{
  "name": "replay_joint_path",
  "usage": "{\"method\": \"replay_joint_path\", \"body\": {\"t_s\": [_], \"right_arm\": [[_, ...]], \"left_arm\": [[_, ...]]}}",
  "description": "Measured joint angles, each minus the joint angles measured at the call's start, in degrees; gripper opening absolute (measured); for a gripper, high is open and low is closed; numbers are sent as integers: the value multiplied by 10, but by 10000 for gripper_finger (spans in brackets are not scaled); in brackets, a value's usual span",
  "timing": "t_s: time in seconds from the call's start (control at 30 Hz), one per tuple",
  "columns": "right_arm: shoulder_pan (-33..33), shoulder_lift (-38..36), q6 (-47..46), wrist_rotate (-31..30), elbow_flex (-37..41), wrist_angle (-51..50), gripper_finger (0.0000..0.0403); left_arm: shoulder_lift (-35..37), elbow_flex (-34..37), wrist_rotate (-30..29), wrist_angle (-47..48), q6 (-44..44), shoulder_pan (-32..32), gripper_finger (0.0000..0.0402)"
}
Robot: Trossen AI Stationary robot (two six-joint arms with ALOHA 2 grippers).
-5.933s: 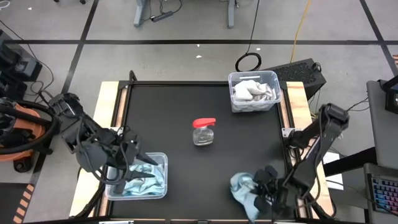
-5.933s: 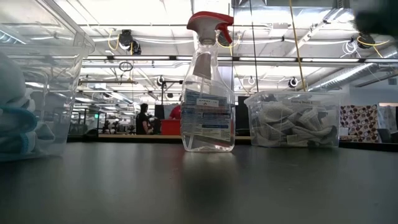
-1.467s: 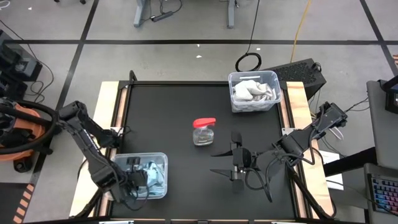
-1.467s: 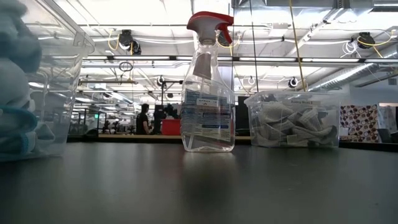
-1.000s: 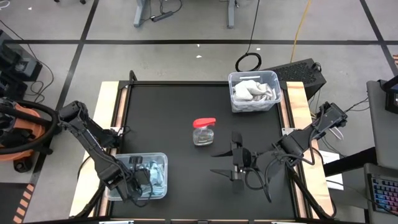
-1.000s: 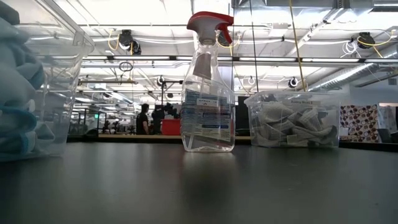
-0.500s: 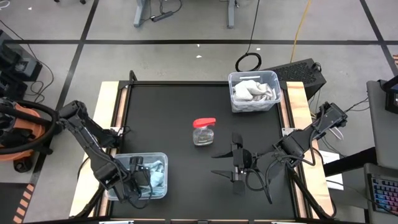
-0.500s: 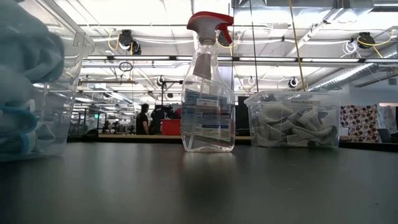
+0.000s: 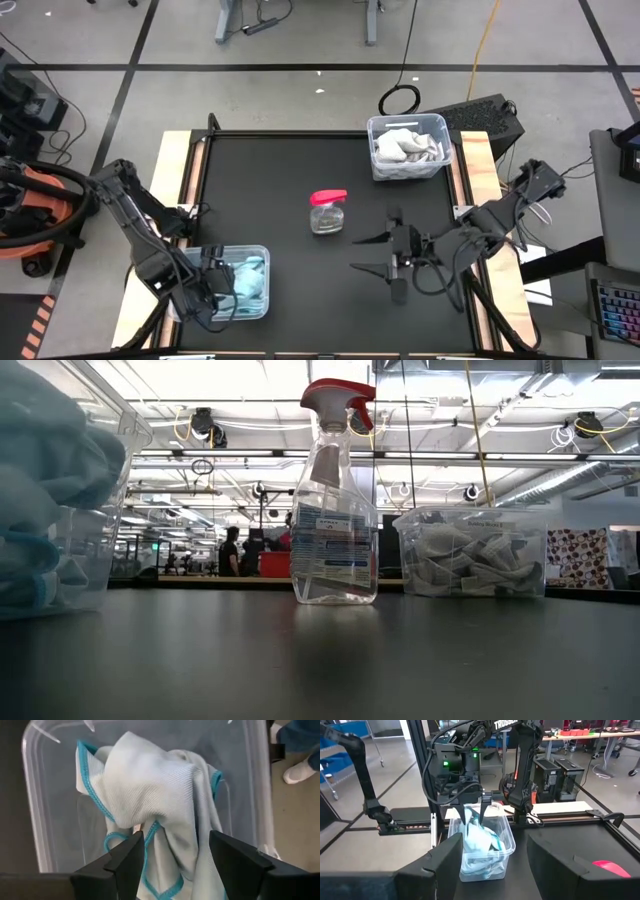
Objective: Sort microfiber towel by color & place in baskets
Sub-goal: Put the blue towel on the bottom transparent bin
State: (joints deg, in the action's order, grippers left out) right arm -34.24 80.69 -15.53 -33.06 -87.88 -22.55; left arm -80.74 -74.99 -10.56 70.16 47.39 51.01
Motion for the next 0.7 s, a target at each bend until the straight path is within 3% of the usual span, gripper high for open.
{"method": "replay_joint_path", "body": {"t_s": [0.17,0.33,0.47,0.7], "right_arm": [[0,-6,1,0,0,-1,210],[0,-6,5,0,0,-5,210],[0,-6,5,1,0,-6,210],[0,-6,2,1,0,-16,210]], "left_arm": [[0,-19,0,9,-2,0,228],[0,6,-18,-20,-7,0,221],[0,43,-45,-51,-14,-4,194],[0,137,-34,-122,-13,-23,115]]}}
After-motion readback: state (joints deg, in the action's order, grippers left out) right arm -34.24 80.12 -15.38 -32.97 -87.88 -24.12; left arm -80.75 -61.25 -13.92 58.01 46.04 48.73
